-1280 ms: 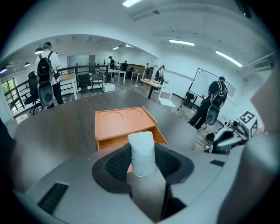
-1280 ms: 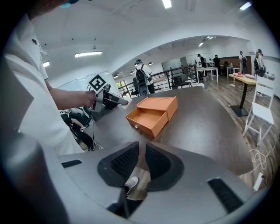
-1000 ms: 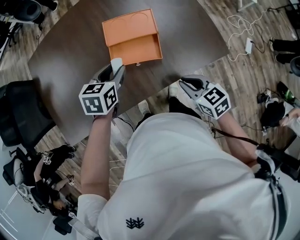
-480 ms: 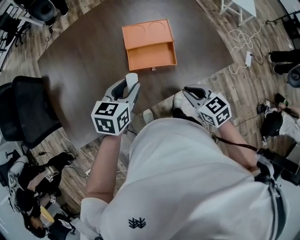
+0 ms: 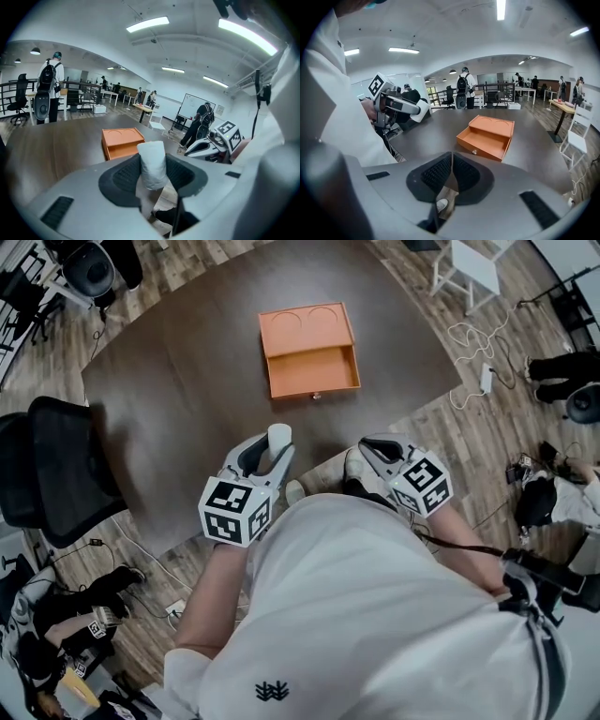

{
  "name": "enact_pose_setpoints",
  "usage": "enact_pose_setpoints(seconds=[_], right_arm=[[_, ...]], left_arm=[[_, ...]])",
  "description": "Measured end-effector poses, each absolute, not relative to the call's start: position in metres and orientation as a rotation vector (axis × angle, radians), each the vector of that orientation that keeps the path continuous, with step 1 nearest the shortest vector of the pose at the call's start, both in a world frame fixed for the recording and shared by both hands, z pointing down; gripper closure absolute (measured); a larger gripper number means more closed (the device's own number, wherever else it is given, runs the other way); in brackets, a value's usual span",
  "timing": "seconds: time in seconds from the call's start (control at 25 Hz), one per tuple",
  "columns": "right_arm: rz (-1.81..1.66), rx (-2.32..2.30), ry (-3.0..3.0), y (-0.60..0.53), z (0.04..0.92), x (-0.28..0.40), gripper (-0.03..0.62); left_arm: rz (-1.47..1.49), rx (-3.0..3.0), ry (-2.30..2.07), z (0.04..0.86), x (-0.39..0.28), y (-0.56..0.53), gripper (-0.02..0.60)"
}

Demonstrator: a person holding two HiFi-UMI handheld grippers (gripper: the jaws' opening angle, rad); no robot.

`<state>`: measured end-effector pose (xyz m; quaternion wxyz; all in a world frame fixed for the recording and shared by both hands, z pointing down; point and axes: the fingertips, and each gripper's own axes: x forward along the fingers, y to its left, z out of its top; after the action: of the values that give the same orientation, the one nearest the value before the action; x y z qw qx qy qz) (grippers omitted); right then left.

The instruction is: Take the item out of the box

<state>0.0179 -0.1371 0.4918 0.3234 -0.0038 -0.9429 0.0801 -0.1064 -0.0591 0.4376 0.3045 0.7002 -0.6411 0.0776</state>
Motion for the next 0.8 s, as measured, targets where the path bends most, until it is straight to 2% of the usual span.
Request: enact_pose_setpoints(seconds=[0.8], right_arm=[[0.129,0.045,-2.482,-0.078,0.488,-0.010,0.591]], left_arm=[[0.195,2.017,-1.633,0.437,-0.112,-0.002,0.407]])
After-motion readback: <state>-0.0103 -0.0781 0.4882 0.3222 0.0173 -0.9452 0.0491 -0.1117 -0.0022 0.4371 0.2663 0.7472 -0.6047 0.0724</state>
